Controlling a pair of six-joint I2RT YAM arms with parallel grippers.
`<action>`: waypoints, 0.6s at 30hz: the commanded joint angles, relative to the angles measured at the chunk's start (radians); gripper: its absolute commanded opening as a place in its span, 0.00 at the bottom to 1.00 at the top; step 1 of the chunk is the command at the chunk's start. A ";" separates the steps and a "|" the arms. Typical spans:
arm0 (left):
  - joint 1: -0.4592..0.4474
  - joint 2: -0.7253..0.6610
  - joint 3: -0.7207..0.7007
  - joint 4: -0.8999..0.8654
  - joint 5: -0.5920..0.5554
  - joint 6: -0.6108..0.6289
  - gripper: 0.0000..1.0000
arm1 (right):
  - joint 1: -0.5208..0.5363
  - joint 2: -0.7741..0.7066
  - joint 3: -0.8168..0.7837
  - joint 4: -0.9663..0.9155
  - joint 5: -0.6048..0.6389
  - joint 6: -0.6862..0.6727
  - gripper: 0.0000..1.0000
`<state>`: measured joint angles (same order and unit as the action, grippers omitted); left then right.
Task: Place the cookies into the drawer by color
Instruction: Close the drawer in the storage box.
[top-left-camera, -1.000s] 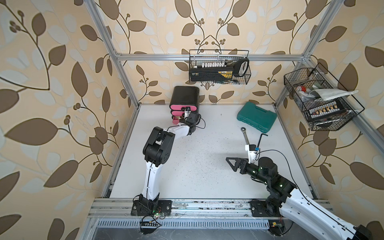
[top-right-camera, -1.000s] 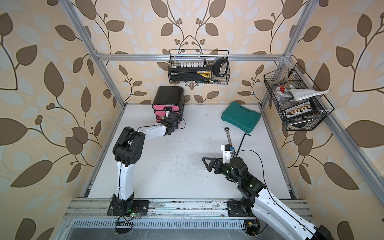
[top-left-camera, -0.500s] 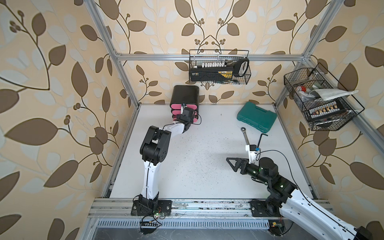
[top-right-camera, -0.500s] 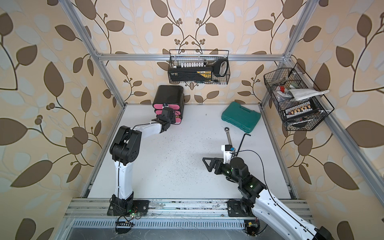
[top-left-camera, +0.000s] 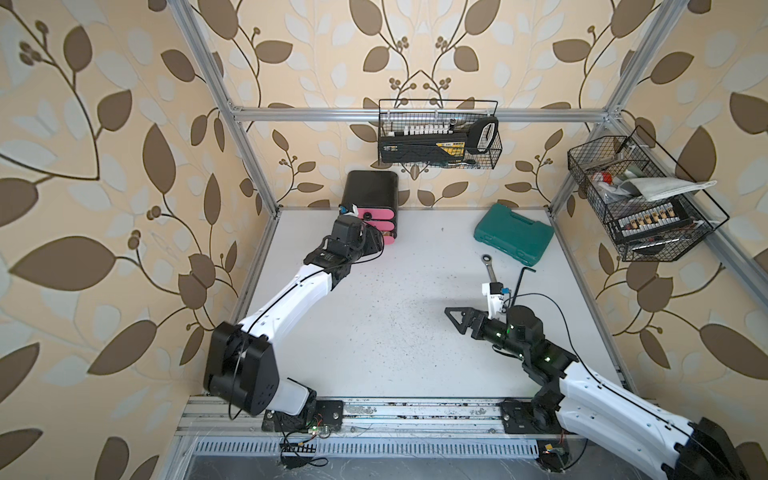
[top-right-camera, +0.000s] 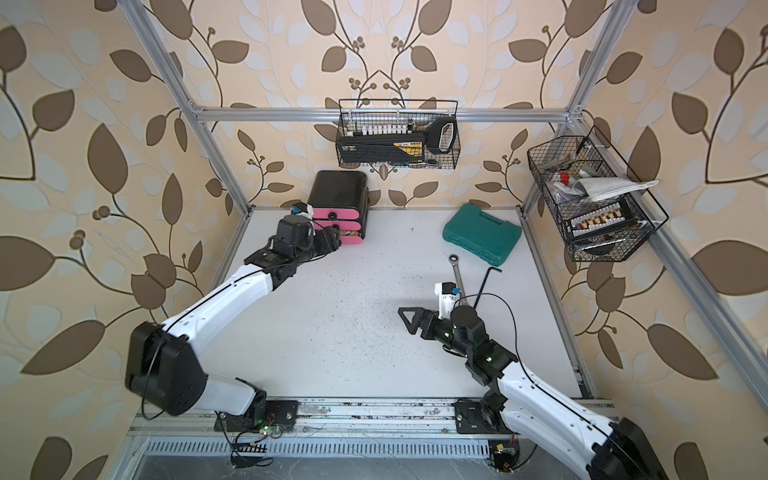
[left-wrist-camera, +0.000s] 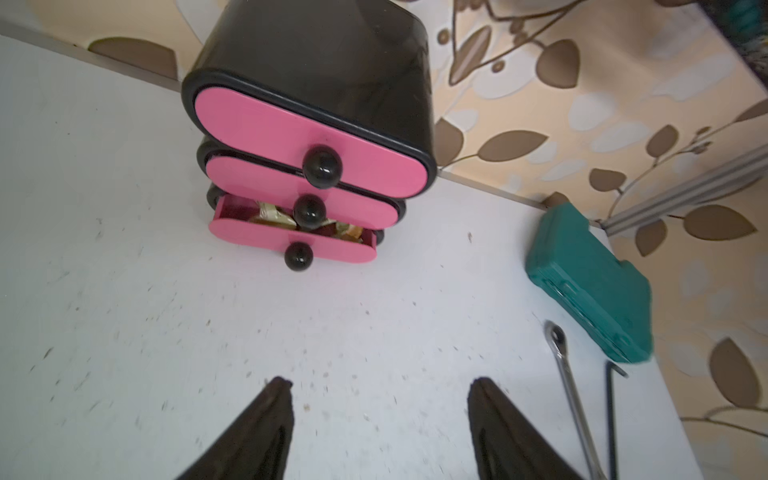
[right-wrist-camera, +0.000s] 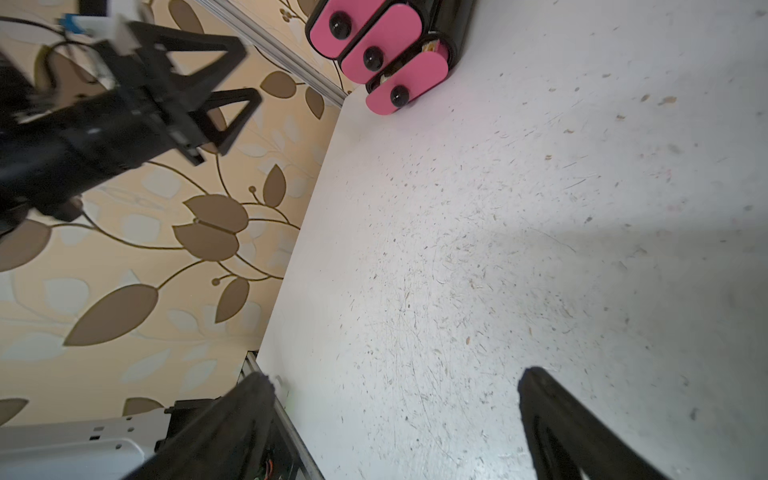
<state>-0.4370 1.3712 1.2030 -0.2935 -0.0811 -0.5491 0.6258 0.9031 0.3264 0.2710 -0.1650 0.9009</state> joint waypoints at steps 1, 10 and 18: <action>-0.006 -0.059 0.137 -0.385 0.059 0.077 0.76 | 0.046 0.194 0.128 0.258 -0.033 0.077 0.89; 0.170 -0.192 0.055 -0.325 0.066 0.242 0.95 | 0.077 0.896 0.467 0.786 0.084 0.382 0.35; 0.233 -0.312 -0.077 -0.224 0.111 0.198 0.98 | 0.064 1.375 0.858 0.868 0.143 0.555 0.00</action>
<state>-0.1982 1.1030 1.1252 -0.5816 -0.0139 -0.3412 0.6853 2.1906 1.0836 1.0523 -0.0570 1.3594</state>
